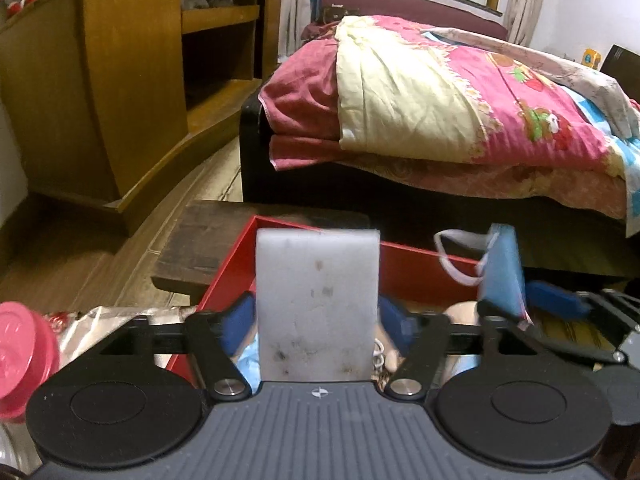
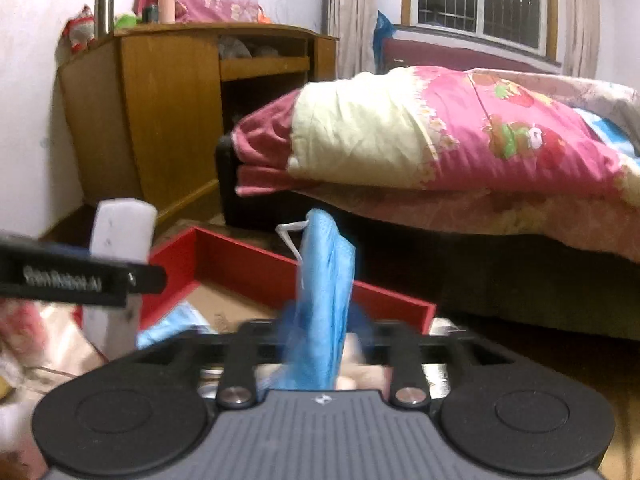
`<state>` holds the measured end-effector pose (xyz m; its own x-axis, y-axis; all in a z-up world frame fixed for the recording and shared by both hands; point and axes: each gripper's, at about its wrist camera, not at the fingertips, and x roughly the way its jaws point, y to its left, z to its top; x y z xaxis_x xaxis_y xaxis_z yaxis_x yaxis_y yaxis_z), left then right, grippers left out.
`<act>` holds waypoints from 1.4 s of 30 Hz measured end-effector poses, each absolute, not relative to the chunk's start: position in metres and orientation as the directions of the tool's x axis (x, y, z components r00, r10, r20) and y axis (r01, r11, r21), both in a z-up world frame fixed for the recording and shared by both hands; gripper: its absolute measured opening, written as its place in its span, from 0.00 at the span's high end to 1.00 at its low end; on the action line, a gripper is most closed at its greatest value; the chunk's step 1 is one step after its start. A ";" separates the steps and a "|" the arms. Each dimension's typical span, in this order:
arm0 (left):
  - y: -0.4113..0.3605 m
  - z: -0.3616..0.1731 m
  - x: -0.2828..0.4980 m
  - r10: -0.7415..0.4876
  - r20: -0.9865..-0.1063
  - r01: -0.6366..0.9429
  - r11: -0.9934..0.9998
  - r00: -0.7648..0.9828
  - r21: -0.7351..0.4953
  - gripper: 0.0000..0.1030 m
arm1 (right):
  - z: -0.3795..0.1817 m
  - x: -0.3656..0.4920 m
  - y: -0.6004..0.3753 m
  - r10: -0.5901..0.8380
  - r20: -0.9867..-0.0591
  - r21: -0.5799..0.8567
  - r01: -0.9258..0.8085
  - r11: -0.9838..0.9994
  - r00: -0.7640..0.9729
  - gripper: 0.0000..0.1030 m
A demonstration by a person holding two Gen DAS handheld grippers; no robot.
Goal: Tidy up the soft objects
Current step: 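Open both tools to drop the sponge and mask into the red box, then grasp the purple sock with the right tool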
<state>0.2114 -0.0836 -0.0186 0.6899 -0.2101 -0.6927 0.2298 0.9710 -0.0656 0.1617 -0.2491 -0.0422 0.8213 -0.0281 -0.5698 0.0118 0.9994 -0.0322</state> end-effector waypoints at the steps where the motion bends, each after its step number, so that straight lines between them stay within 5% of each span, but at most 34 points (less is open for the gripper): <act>1: -0.084 -0.018 0.213 -0.197 -0.691 0.219 0.974 0.696 -0.058 0.21 | -0.043 0.161 -0.250 -0.041 -0.563 -0.038 0.024 0.999 0.825 0.56; 22: -0.021 -0.009 0.122 -0.248 -0.767 0.238 0.963 0.592 -0.127 0.20 | -0.013 0.084 -0.245 -0.001 -0.588 0.030 0.023 0.999 0.809 0.56; 42: 0.005 -0.028 0.063 -0.287 -0.807 0.222 0.955 0.516 -0.197 0.20 | -0.051 0.023 -0.247 0.001 -0.742 0.054 0.059 0.997 0.670 0.56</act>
<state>0.0626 0.0054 -0.0284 0.5158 -0.2867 -0.8073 0.2217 0.9549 -0.1975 0.0232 -0.2471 -0.0509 0.6702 0.0008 -0.7422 0.0588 0.9968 0.0542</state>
